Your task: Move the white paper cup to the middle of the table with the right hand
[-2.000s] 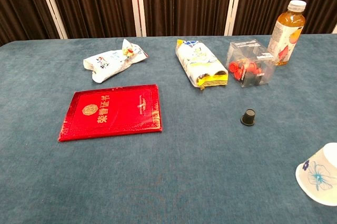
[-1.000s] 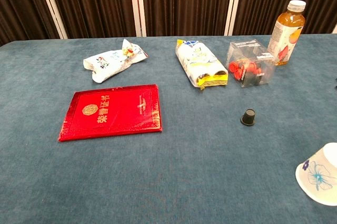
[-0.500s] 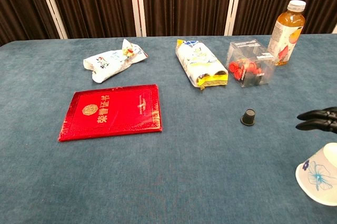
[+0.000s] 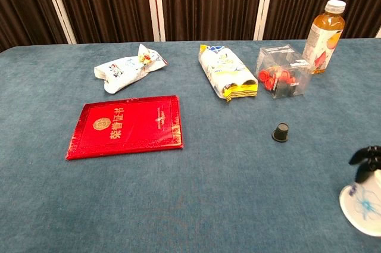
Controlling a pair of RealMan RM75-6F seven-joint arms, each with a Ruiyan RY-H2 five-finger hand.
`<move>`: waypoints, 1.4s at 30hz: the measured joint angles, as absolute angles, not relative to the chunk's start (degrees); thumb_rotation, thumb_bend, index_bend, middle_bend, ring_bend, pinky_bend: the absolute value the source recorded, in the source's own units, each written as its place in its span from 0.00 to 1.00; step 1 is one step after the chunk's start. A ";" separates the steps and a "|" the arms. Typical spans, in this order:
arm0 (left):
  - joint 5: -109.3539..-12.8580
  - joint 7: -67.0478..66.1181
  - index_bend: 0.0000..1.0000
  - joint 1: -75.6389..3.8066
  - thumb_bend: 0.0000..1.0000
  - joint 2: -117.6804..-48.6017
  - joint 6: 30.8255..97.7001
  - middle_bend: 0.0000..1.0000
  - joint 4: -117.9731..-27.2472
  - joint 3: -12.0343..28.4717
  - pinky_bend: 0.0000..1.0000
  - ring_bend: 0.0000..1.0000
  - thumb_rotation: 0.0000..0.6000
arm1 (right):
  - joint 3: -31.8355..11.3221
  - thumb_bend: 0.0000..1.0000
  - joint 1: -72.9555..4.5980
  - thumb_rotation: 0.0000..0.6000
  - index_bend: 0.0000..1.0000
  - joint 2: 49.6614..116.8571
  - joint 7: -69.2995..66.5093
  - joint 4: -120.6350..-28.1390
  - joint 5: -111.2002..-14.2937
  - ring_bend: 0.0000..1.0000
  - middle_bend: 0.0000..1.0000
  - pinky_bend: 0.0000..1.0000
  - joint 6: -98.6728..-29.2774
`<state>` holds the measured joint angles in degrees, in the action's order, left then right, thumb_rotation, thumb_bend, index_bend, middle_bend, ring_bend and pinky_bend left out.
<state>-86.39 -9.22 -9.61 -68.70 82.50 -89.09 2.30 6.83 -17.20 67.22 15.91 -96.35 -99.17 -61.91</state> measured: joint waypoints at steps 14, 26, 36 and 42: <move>-86.20 -9.00 0.00 -9.64 0.00 -68.66 82.36 0.00 -89.32 2.37 0.00 0.00 1.00 | 6.40 0.39 -17.81 1.00 0.43 67.16 15.51 -97.14 -99.29 0.41 0.34 0.57 -63.27; -86.07 -9.01 0.00 -9.73 0.00 -68.74 82.25 0.00 -89.26 2.45 0.00 0.00 1.00 | -0.36 0.39 -21.21 1.00 0.43 68.58 18.38 -100.78 -93.86 0.41 0.34 0.57 -62.82; -86.06 -8.30 0.00 -9.70 0.00 -68.49 82.27 0.00 -89.44 2.46 0.00 0.00 1.00 | -5.33 0.39 -24.58 1.00 0.43 76.67 23.35 -96.78 -86.41 0.41 0.34 0.57 -61.09; -86.02 -7.96 0.00 -9.76 0.00 -68.39 82.13 0.00 -89.55 2.48 0.00 0.00 1.00 | -7.27 0.39 -25.61 1.00 0.43 80.60 23.49 -92.60 -85.06 0.41 0.34 0.57 -62.87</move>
<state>-86.02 -7.96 -9.76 -68.39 82.13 -89.55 2.48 -7.27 -25.61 80.60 23.49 -92.60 -85.06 -62.87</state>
